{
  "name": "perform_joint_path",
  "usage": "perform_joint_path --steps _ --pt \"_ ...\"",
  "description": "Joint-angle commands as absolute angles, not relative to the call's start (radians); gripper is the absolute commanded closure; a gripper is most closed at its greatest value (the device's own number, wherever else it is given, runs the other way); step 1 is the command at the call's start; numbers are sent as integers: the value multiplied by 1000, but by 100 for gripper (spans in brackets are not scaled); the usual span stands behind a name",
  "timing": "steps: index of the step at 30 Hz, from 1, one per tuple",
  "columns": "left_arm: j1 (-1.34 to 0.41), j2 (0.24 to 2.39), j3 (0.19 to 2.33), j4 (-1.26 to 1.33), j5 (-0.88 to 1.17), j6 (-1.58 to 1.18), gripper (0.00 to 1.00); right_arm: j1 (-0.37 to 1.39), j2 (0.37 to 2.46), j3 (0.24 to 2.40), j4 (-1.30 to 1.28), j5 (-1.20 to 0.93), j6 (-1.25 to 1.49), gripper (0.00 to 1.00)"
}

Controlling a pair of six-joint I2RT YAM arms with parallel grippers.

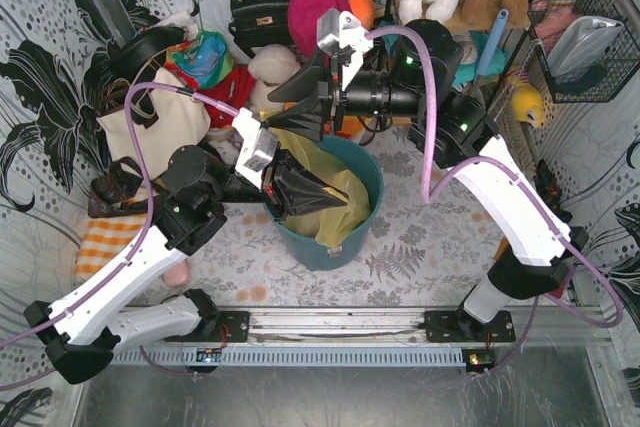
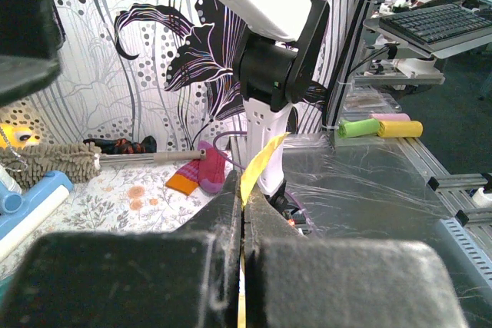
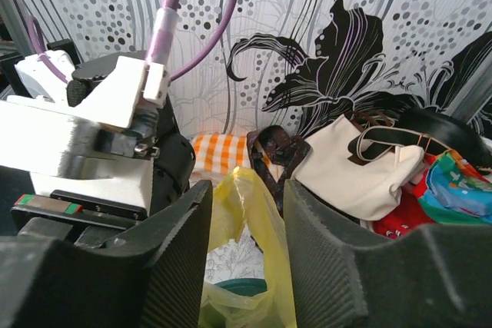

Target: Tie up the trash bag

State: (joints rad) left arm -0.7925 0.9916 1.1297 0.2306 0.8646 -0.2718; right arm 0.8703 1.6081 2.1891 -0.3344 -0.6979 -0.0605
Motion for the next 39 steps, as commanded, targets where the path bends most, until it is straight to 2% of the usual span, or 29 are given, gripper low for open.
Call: perform_joint_path --steps 1,5,10,13,17,23,28,29,39 --pt "-801 976 1132 247 854 -256 100 877 1634 2250 -332 -744 -20 59" --pt "-801 974 1131 245 856 -254 100 878 1640 2254 -344 -747 -19 63" --pt "-801 978 1134 251 859 -255 100 879 1634 2254 -356 -748 -19 60" --pt "-801 980 1135 251 861 -254 100 879 1632 2251 -363 -767 -20 54" --pt "-801 982 1134 253 861 -255 100 878 1641 2260 -375 -775 -13 54" --pt "-801 979 1134 255 857 -258 100 879 1655 2273 -378 -764 -14 71" --pt "-800 980 1140 258 853 -255 100 879 1657 2290 -366 -732 3 97" --pt "-801 982 1142 259 852 -253 100 879 1656 2290 -357 -725 11 100" --pt "-801 1044 1235 305 822 -233 100 892 1655 2239 -160 -579 136 100"
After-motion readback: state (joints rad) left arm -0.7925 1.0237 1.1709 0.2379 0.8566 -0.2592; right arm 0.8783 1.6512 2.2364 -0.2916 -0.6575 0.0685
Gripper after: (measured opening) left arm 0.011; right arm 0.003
